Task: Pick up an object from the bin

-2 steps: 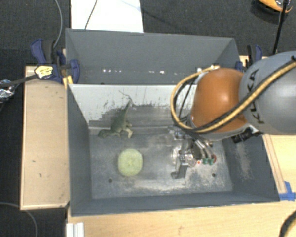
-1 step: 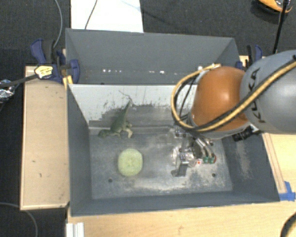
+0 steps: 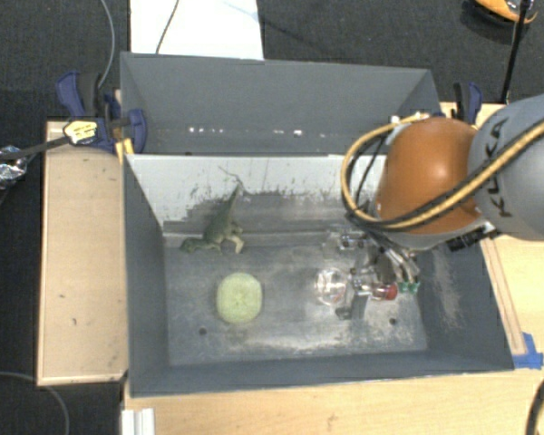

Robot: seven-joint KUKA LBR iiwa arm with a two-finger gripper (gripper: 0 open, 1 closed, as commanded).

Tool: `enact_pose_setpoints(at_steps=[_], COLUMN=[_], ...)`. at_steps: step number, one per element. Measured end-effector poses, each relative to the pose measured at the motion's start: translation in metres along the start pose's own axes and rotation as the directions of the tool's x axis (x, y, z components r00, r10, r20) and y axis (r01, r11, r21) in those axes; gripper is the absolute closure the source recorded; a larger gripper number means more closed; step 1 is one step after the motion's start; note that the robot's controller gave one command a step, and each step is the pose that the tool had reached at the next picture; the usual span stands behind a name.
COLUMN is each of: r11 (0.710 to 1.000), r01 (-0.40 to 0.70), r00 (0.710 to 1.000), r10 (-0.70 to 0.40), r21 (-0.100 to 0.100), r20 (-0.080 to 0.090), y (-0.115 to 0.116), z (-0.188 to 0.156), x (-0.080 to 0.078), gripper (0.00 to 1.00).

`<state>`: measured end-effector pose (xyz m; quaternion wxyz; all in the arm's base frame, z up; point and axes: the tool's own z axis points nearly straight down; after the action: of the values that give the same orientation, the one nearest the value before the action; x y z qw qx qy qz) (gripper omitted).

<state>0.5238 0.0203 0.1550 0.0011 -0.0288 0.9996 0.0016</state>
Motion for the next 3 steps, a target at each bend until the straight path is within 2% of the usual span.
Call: enact_pose_setpoints(at_steps=[1,2,3], r11=[1.0,0.967,0.968], r01=[0.008,0.253,0.252], r00=[1.0,0.967,0.968], r10=[-0.008,-0.253,-0.252], r21=[0.006,0.0,0.0], r20=[0.007,0.002,0.002], y=[-0.032,-0.043,-0.043], z=[0.022,0.084,0.084], x=[-0.031,-0.013,-0.013], gripper=[0.0,1.0,1.0])
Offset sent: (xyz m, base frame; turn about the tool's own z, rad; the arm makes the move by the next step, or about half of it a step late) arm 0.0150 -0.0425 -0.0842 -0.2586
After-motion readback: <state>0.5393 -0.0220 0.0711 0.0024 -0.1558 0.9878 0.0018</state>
